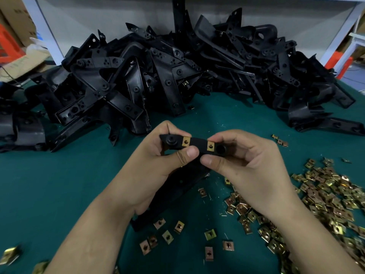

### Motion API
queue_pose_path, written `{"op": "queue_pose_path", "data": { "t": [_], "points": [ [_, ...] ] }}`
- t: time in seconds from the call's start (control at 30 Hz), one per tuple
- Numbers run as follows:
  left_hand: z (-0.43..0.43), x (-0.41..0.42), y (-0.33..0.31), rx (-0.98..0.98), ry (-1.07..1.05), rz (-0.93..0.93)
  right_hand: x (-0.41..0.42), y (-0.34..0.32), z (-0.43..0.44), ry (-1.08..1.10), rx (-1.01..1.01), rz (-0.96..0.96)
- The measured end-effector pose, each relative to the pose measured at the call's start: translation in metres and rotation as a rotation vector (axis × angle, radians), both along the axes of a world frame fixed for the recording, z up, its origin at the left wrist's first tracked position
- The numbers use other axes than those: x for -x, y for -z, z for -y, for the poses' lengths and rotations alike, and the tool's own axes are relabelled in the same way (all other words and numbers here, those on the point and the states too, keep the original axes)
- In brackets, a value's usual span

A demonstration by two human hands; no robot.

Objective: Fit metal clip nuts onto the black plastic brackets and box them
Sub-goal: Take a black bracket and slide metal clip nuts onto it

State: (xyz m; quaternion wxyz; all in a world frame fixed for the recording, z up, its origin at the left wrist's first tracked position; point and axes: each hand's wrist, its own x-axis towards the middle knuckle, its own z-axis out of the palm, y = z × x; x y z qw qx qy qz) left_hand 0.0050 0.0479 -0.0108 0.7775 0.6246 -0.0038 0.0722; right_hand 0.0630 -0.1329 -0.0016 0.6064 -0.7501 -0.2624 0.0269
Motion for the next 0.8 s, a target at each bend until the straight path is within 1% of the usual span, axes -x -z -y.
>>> {"op": "queue_pose_path", "data": {
  "t": [0.23, 0.37, 0.53, 0.63, 0.7, 0.8],
  "points": [
    [0.001, -0.001, 0.001, -0.007, -0.013, 0.009, 0.003, 0.002, -0.001, 0.054, 0.04, 0.073],
    [-0.002, 0.001, 0.0, 0.029, 0.03, 0.013, 0.005, -0.003, -0.004, 0.079, 0.021, 0.107],
    [-0.008, 0.005, -0.01, -0.082, 0.071, 0.064, 0.005, -0.02, -0.005, 0.064, -0.053, 0.113],
    [0.0, 0.005, -0.015, -0.002, 0.048, 0.074, 0.008, -0.033, -0.005, 0.042, -0.034, 0.129],
    [0.011, 0.003, -0.02, 0.008, 0.031, 0.092, 0.008, -0.042, 0.002, 0.048, 0.002, 0.144],
    [0.031, 0.0, -0.032, 0.017, 0.062, 0.105, 0.011, -0.054, 0.023, 0.099, 0.015, 0.155]
  ]
}}
